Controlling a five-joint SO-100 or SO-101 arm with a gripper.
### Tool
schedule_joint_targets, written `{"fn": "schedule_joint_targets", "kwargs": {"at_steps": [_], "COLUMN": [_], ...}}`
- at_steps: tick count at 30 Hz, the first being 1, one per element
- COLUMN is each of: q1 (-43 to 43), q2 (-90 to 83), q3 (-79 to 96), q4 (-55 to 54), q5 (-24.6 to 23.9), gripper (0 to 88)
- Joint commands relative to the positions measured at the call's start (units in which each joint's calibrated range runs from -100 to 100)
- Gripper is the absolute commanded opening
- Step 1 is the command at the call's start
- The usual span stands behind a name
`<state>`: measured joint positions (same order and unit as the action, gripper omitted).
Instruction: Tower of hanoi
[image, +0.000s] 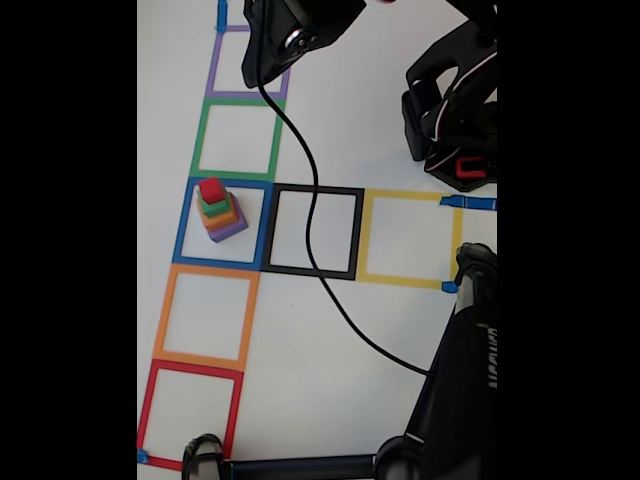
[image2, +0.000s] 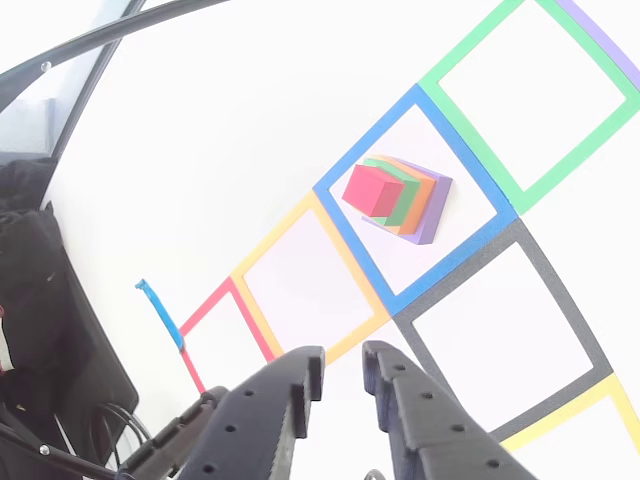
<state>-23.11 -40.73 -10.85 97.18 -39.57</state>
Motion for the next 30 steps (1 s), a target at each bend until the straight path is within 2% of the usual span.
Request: {"fn": "schedule_joint_targets", "kwargs": {"at_steps": [1, 3, 6, 11, 17, 22, 30], "q1": [0.7, 1.4, 1.7, 3.6, 7.3, 10.1, 15.5], "q2": [-5.1, -6.1, -9.7, -22.9, -30.6, -39.6, -48.7], "q3": [1.8, 3.4, 7.9, 27.5, 43.4, 59.2, 74.1], "q4": [-1.0, -1.1, -1.6, -10.9, -17.7, -27.1, -31.5], "q5": [-1.3, -2.4, -1.6, 4.5, 8.4, 14.1, 17.0], "gripper": [0.1, 0.1, 0.0, 0.0, 0.0, 0.0, 0.0]}}
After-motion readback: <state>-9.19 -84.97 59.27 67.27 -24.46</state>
